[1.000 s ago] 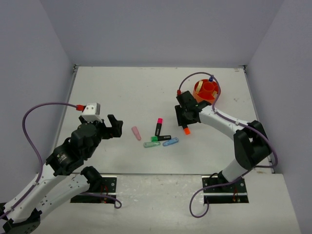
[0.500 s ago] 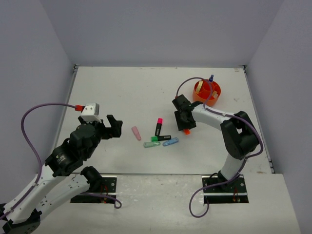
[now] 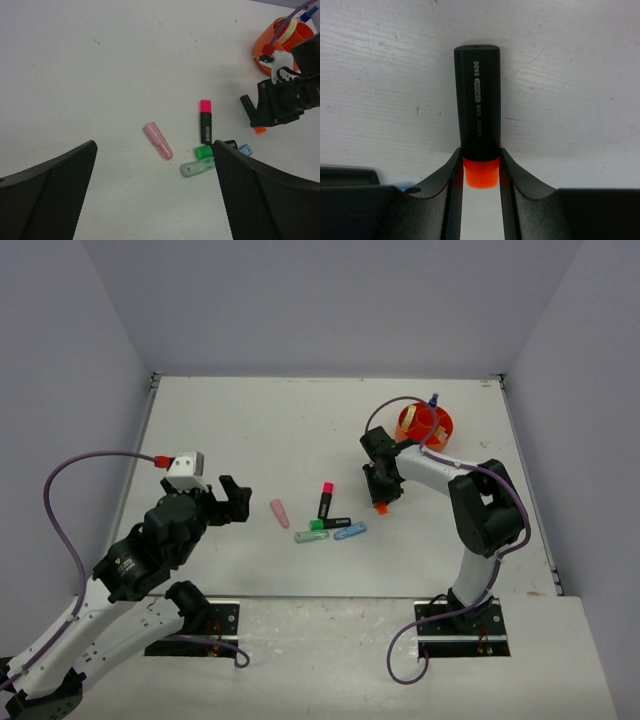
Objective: Sort the stationery into containers
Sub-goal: Pick up the pen from the center of the board.
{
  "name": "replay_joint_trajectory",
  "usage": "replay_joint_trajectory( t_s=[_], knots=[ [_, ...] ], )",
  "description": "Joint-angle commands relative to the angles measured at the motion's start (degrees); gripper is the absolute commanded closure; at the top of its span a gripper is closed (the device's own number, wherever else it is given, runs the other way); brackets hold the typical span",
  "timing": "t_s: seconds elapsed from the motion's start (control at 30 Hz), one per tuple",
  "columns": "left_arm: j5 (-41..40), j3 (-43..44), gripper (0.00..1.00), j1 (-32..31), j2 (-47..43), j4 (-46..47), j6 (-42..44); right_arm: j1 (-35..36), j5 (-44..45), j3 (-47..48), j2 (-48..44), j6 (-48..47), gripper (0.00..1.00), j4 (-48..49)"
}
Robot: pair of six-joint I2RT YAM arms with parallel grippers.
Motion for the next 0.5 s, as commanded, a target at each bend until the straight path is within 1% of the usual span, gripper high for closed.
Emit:
replay_joint_trajectory(
  t_s=[0.0, 0.07, 0.13, 0.17, 0.2, 0.23, 0.33, 0.43, 0.47],
  knots=[
    [0.49, -0.02, 0.00, 0.00, 1.25, 2.14, -0.13, 0.51, 1.79, -1.17, -4.19, 0.40, 1.00, 0.83],
    [5.71, -0.54, 0.00, 0.00, 2.59, 4.54, -2.85, 1.59, 2.38, -3.07, -11.11, 0.88, 1.00, 2.46],
    [11.04, -2.17, 0.00, 0.00, 3.83, 13.21, -3.42, 2.83, 2.08, -5.44, -16.52, 0.99, 1.00, 3.65],
    [13.23, -2.65, 0.00, 0.00, 4.78, 13.65, -4.01, 3.61, 2.22, -5.56, -19.19, 1.24, 1.00, 4.18],
    [17.32, -2.46, 0.00, -0.06, 8.31, 18.71, -5.32, 5.63, 2.69, -7.11, -22.86, 1.66, 1.00, 5.32],
    [19.36, -1.93, 0.00, -0.09, 11.30, 22.64, -5.99, 6.65, 2.89, -8.34, -26.00, 1.92, 1.00, 5.89],
    [27.78, 4.17, 0.00, -0.11, 23.08, 31.10, -8.27, 11.17, 2.36, -12.79, -36.64, 1.44, 1.00, 9.62],
    [34.37, 7.52, 0.00, -0.56, 29.63, 37.19, -11.06, 14.22, 1.27, -15.19, -42.72, 2.18, 1.00, 12.24],
    [36.02, 7.92, 0.00, -0.65, 31.65, 41.18, -12.45, 14.76, 1.08, -16.02, -45.12, 2.92, 1.00, 12.68]
  ],
)
